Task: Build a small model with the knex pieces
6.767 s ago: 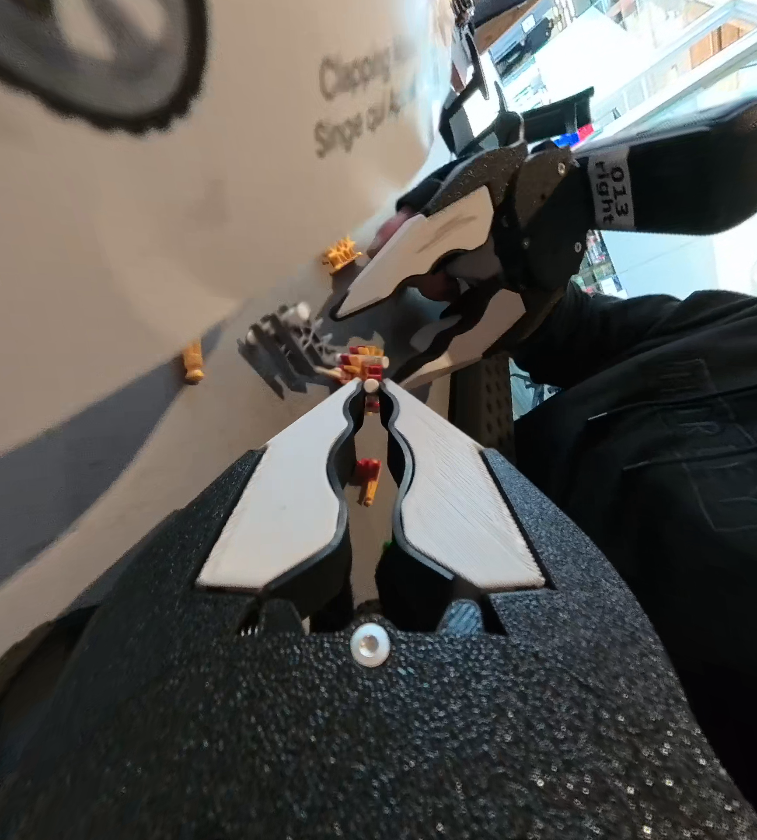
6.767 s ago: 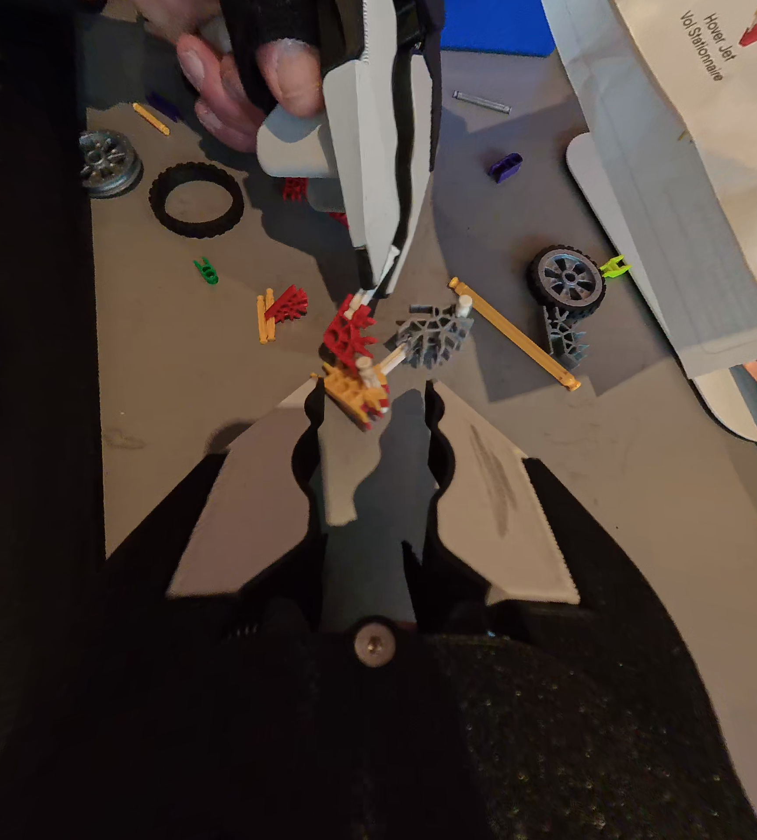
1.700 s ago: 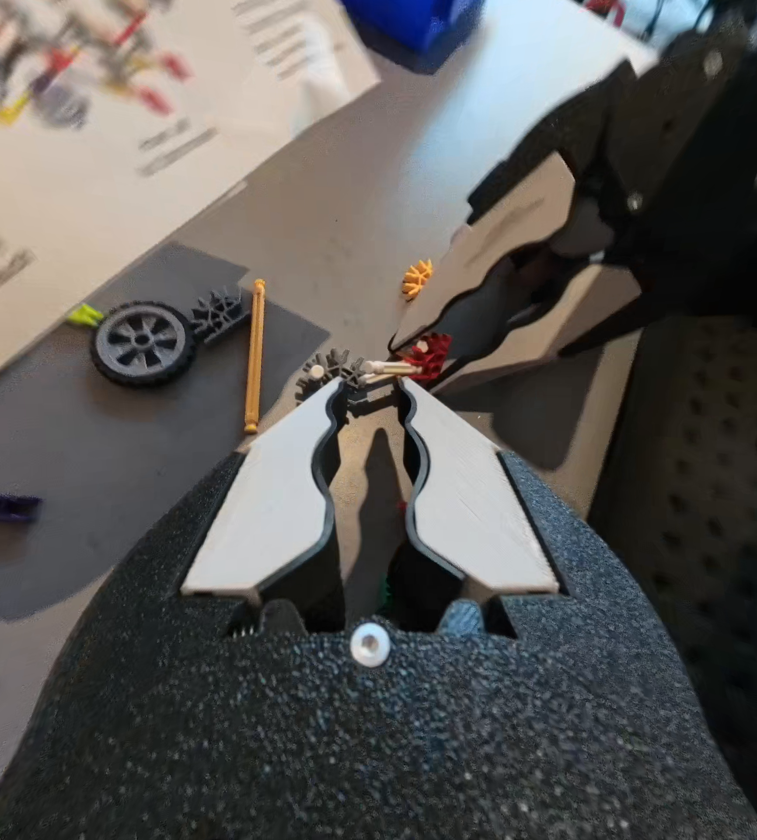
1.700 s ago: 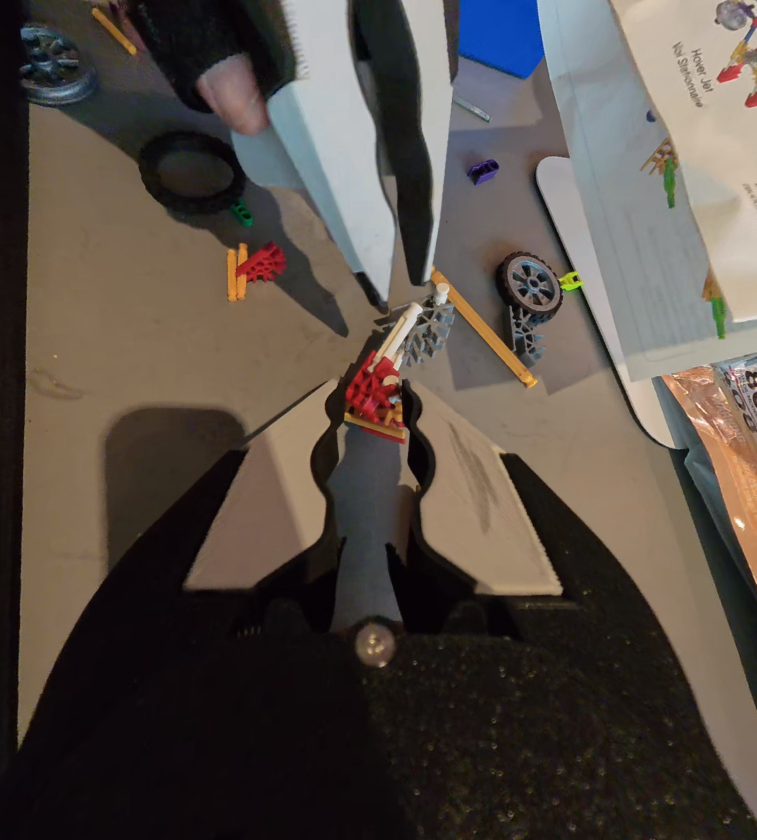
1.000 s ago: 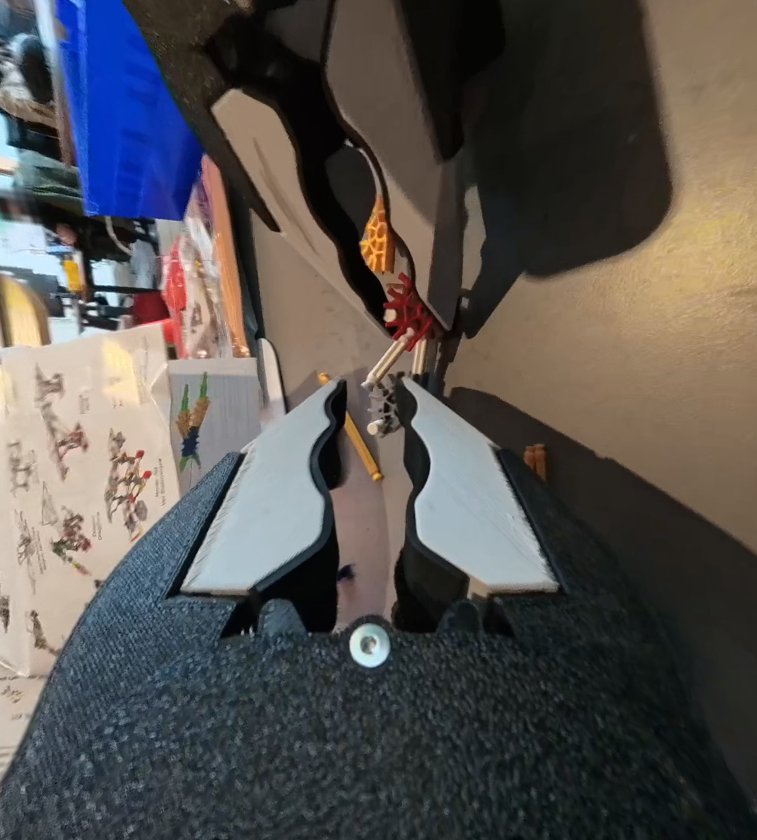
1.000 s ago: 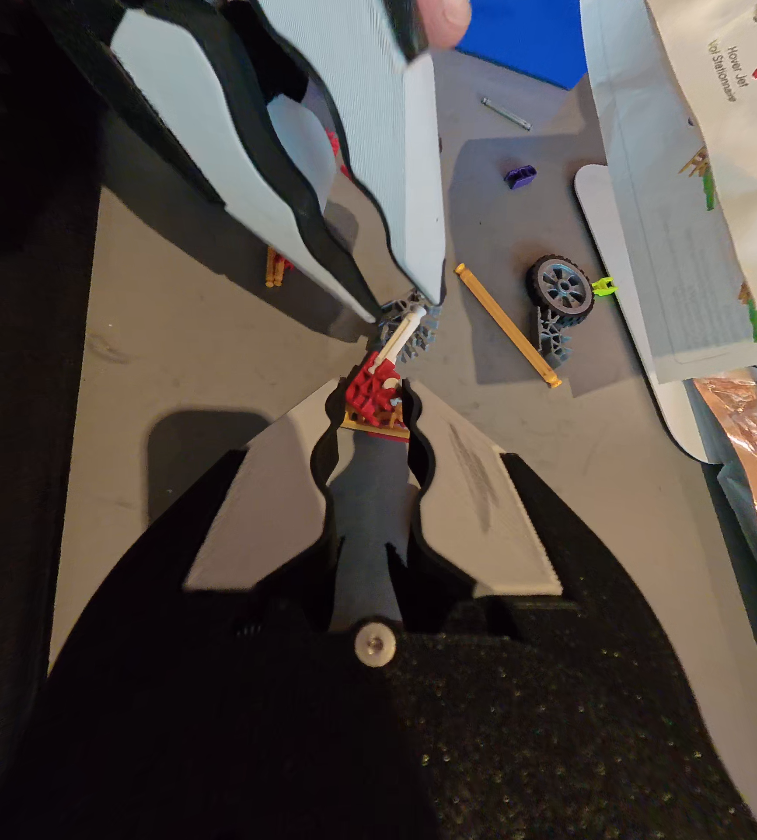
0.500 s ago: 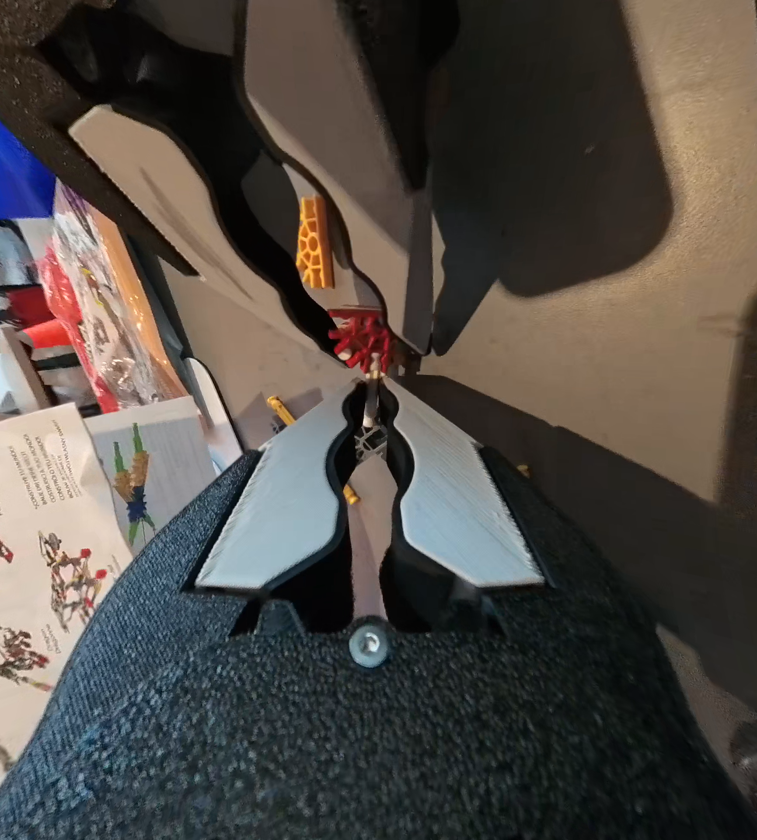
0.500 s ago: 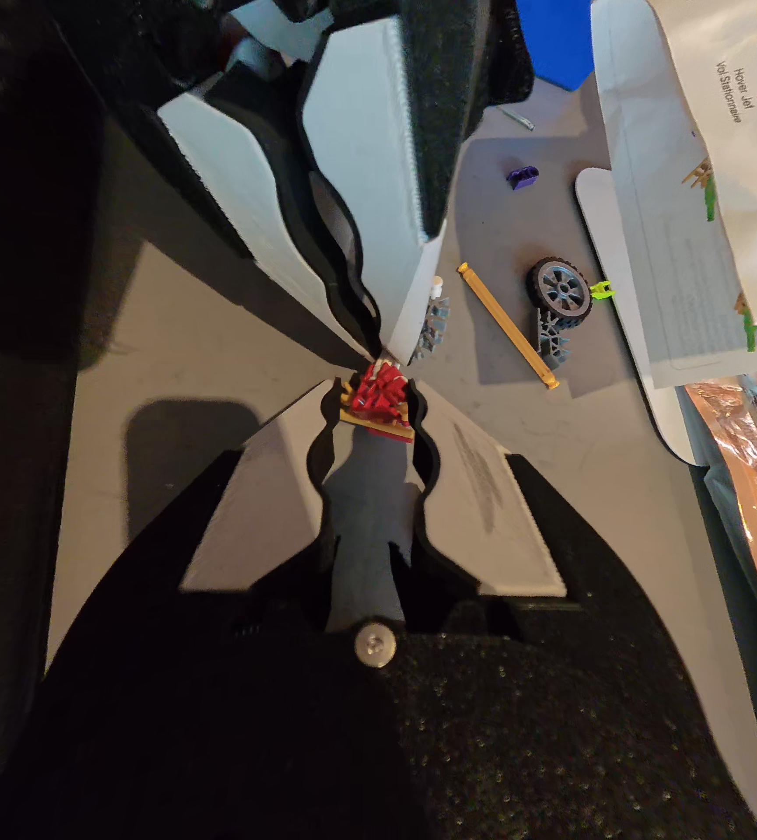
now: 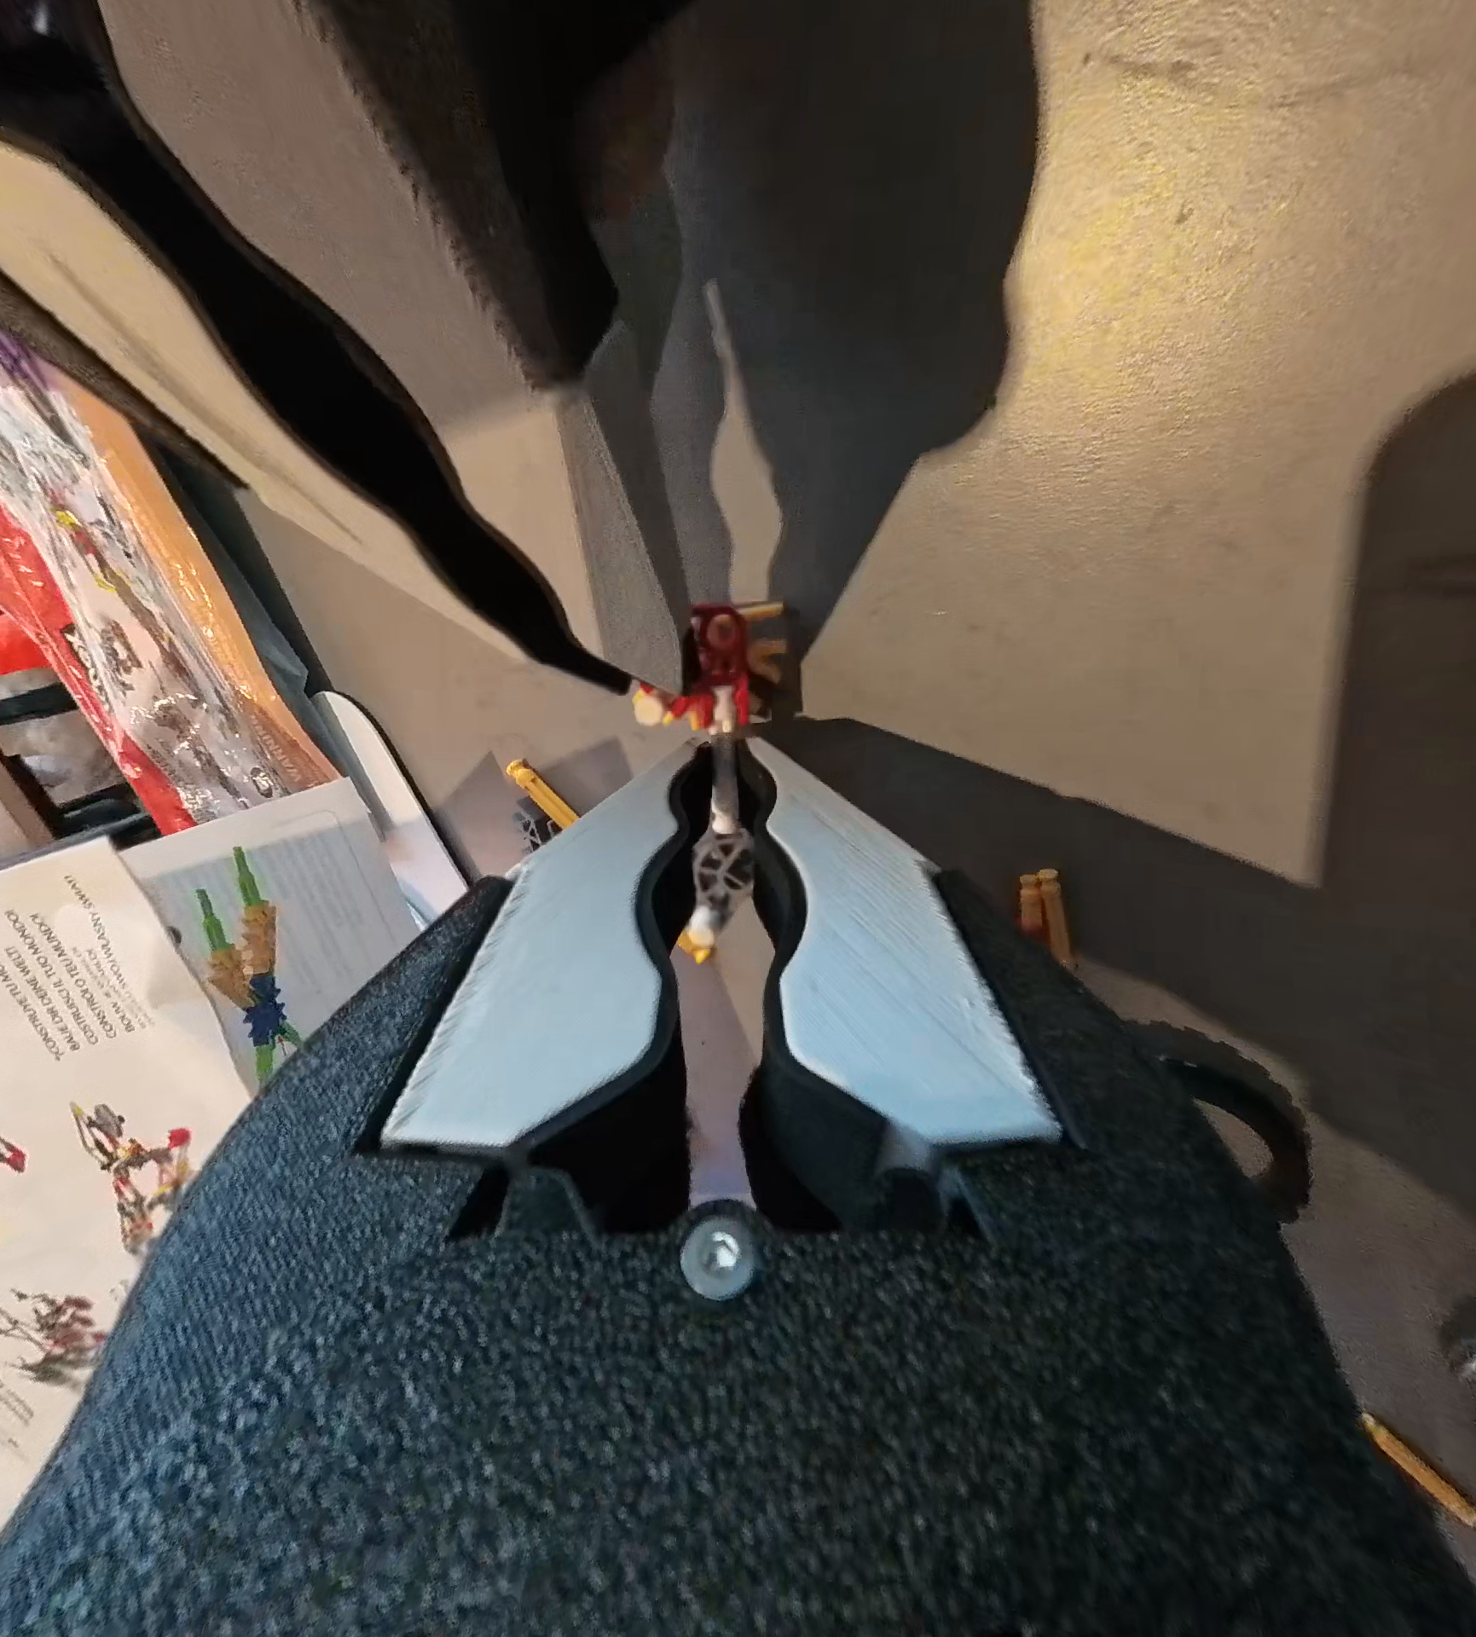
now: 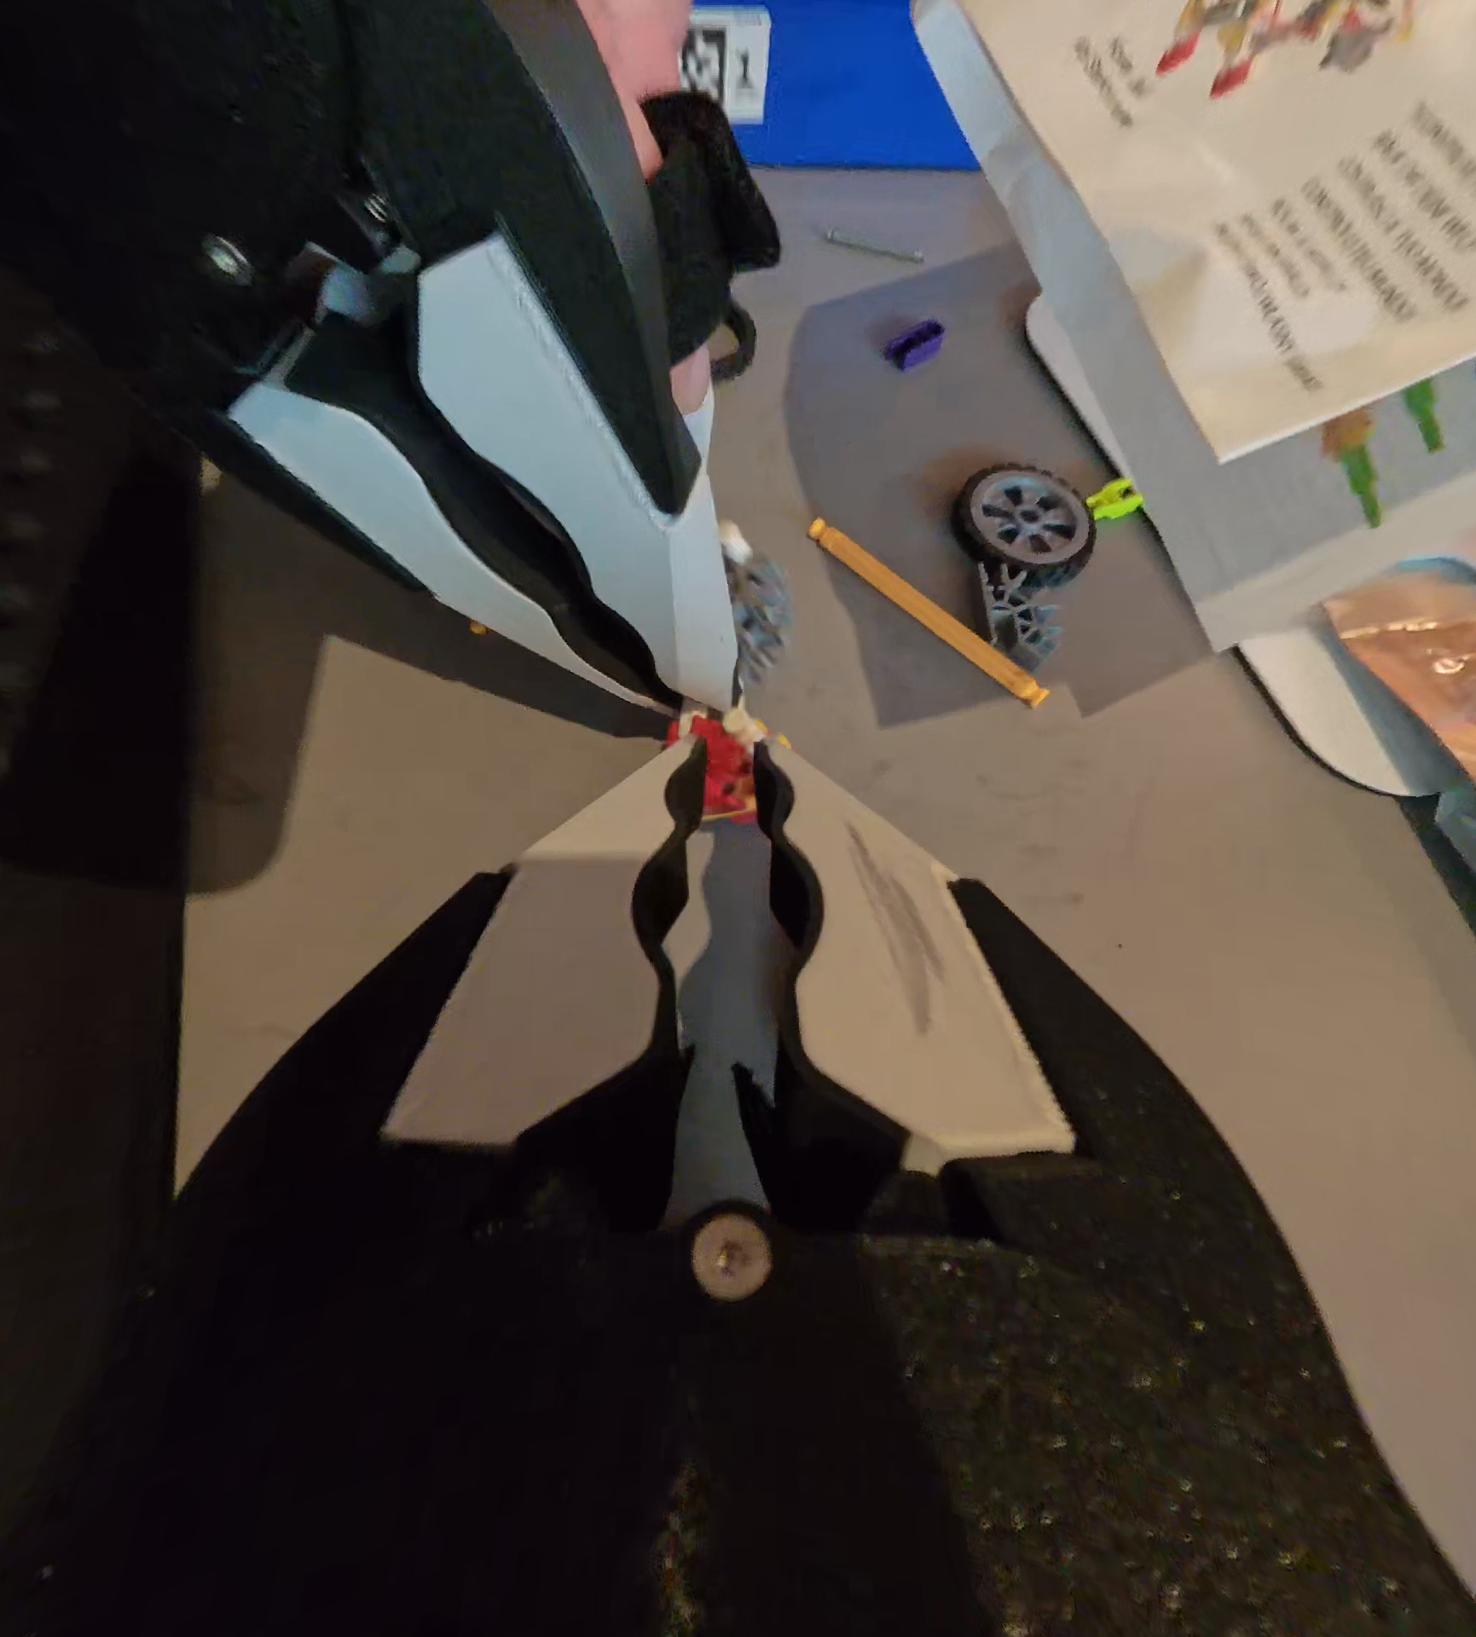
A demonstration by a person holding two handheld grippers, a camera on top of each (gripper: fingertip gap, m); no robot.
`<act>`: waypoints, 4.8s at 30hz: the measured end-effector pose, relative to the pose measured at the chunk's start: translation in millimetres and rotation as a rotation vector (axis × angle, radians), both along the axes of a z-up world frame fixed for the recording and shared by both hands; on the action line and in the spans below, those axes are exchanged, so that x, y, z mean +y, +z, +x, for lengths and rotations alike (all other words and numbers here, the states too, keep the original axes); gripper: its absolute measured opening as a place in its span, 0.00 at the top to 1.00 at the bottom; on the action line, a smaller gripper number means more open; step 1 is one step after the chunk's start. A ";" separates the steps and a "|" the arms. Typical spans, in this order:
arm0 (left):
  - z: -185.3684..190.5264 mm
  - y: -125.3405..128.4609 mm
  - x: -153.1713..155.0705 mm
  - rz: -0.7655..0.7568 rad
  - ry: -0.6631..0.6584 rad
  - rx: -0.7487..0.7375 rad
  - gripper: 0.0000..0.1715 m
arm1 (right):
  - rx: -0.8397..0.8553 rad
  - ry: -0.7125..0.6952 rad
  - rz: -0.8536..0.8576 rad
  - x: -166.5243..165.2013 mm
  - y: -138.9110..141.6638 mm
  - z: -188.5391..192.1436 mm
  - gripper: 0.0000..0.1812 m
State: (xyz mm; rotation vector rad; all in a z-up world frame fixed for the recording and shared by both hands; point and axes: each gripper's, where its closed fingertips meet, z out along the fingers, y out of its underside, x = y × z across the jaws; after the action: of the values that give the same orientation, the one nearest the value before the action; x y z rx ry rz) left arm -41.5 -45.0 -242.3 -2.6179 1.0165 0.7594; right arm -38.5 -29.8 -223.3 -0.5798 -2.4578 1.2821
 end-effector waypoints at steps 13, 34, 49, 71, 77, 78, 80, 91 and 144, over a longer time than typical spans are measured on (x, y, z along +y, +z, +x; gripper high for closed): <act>-9.5 0.3 -4.5 -0.022 0.001 -0.063 0.99 | 0.115 0.069 0.158 -4.4 -9.1 -5.1 0.71; -8.9 0.1 -11.1 -0.029 0.001 -0.146 0.98 | 0.192 0.271 0.185 -19.7 -13.1 -8.1 0.86; -3.5 -0.5 -12.5 0.006 0.041 -0.337 0.98 | 0.175 0.280 0.171 -23.0 -11.5 -4.7 0.89; -6.6 -0.9 -10.5 -0.053 -0.031 -0.340 0.99 | 0.111 0.221 0.146 -15.4 -13.9 -12.7 0.78; -3.9 -1.3 -8.9 -0.051 -0.040 -0.359 0.99 | 0.079 0.248 0.141 -16.2 -15.8 -7.7 0.84; -3.9 -1.2 -8.4 -0.052 -0.038 -0.359 0.99 | 0.071 0.245 0.136 -15.5 -15.5 -7.5 0.84; -5.9 -1.7 -7.6 -0.062 -0.035 -0.345 0.99 | 0.070 0.239 0.109 -15.4 -10.9 -7.5 0.83; -6.9 -2.0 -3.9 -0.082 -0.037 -0.355 0.99 | -0.051 0.181 0.027 -0.5 -5.2 -13.6 0.91; -2.6 1.1 6.7 0.189 0.165 -0.296 0.89 | 0.115 0.266 0.156 -6.7 -13.7 -9.7 0.87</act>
State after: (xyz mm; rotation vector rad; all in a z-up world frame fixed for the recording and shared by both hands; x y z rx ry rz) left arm -44.1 -38.4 -241.2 -2.5695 0.6218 0.4544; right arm -48.2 -36.4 -237.0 -0.1387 -2.5708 1.1637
